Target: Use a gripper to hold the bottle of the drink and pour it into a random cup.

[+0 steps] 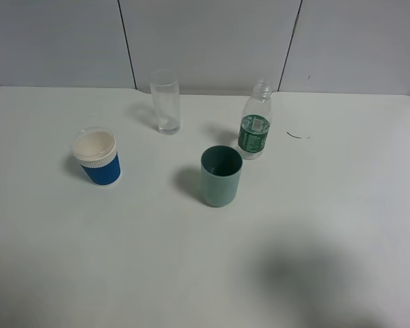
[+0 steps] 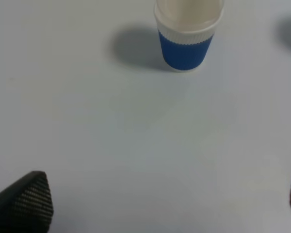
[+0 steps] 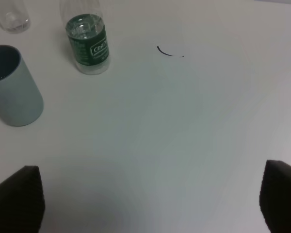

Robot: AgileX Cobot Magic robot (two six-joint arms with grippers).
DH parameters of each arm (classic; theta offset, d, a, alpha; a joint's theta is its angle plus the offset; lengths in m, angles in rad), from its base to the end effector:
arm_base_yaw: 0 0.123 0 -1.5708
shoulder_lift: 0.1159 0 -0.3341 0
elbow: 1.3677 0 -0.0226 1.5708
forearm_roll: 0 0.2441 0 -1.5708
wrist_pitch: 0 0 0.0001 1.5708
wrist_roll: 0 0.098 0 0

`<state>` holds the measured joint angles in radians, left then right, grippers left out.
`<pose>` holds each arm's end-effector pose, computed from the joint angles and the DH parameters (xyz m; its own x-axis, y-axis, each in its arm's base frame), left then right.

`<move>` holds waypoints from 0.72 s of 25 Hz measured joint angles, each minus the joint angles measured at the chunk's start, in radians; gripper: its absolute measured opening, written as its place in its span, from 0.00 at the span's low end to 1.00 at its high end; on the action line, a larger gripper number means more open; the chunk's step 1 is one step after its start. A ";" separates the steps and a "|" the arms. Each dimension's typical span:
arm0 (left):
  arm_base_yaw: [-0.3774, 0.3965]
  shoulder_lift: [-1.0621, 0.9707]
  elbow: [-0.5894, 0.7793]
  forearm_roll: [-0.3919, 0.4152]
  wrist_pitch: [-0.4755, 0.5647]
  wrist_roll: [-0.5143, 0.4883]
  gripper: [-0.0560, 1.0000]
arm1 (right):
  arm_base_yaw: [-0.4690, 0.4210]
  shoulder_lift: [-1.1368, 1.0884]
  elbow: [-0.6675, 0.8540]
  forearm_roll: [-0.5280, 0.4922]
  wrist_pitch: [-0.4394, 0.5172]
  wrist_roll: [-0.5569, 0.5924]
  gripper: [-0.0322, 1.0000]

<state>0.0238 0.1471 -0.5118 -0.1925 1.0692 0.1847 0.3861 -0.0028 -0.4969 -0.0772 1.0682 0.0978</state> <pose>-0.0333 -0.0172 0.2814 -0.5594 0.0765 -0.8253 0.1657 0.9860 -0.0209 -0.0480 -0.0267 0.2695 -0.4464 -0.1163 -0.8872 -0.2937 0.9556 0.0225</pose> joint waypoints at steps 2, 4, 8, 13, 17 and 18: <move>0.000 0.000 0.000 0.000 0.000 0.000 0.99 | 0.000 0.000 0.000 0.001 0.000 0.000 0.87; 0.000 0.000 0.000 0.000 0.000 0.000 0.99 | 0.000 0.000 0.000 0.002 0.000 0.000 0.87; 0.000 0.000 0.000 0.000 0.000 0.000 0.99 | 0.000 0.000 0.000 0.002 0.000 0.000 0.87; 0.000 0.000 0.000 0.000 0.000 0.000 0.99 | 0.000 0.000 0.000 0.002 0.000 0.000 0.87; 0.000 0.000 0.000 0.000 0.000 0.000 0.99 | 0.000 0.000 0.000 0.002 0.000 0.000 0.87; 0.000 0.000 0.000 0.000 0.000 0.000 0.99 | 0.000 0.000 0.000 0.002 0.000 0.000 0.87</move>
<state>0.0238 0.1471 -0.5118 -0.1925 1.0692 0.1847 0.3861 -0.0028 -0.4969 -0.0749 1.0682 0.0975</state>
